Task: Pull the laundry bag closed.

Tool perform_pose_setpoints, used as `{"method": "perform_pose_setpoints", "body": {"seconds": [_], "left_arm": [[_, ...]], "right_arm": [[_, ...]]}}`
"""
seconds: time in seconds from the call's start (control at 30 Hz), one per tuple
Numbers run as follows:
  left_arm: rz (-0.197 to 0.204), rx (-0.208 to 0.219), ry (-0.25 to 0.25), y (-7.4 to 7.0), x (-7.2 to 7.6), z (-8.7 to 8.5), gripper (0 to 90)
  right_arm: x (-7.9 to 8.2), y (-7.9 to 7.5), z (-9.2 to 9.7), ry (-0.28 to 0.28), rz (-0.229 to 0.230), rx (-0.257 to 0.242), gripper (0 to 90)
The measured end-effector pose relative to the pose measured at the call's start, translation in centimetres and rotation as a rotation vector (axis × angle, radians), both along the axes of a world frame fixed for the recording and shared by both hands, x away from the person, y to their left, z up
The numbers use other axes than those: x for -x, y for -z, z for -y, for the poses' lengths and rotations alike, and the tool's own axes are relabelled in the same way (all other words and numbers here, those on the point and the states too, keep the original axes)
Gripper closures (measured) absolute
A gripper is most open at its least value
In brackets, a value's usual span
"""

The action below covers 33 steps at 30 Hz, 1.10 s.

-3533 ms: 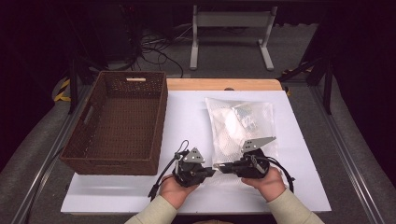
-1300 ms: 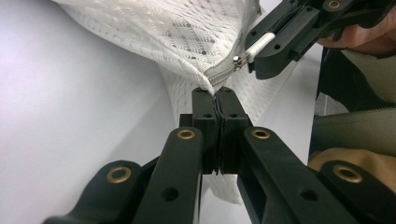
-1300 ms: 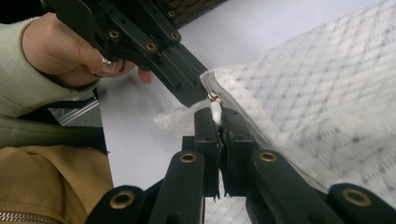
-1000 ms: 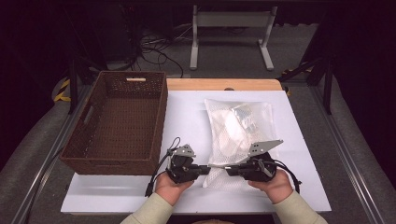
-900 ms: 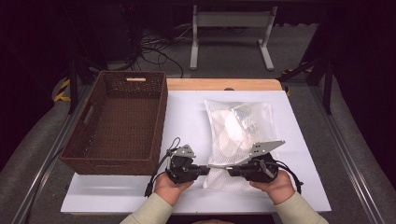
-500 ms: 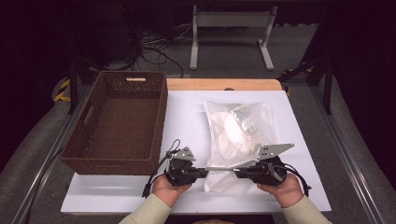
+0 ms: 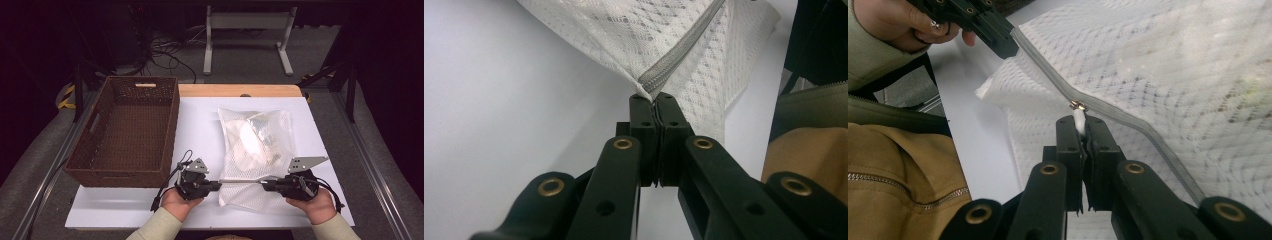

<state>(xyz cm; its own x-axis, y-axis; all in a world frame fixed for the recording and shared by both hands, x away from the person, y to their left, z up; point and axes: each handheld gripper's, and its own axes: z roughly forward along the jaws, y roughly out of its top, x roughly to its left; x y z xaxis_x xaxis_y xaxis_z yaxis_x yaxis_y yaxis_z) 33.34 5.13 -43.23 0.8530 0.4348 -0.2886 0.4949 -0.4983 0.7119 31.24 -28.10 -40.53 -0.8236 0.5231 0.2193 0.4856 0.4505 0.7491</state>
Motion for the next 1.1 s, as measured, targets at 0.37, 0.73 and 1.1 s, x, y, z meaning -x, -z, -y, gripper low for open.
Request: {"method": "perform_pose_setpoints", "body": {"seconds": [0.37,0.73,1.1], "left_arm": [[-0.005,0.002,-0.006,0.1,-0.1,-0.2,88.7],[-0.002,-0.009,-0.009,0.1,-0.1,-0.3,88.7],[-0.013,-0.023,-0.001,0.1,0.0,-0.2,88.7]], "right_arm": [[0.3,-0.2,1.5,0.007,0.007,-0.001,86.4],[0.5,-0.2,3.0,0.008,0.019,-0.003,86.4],[0.9,-0.3,4.5,0.034,0.016,0.002,86.3]]}}
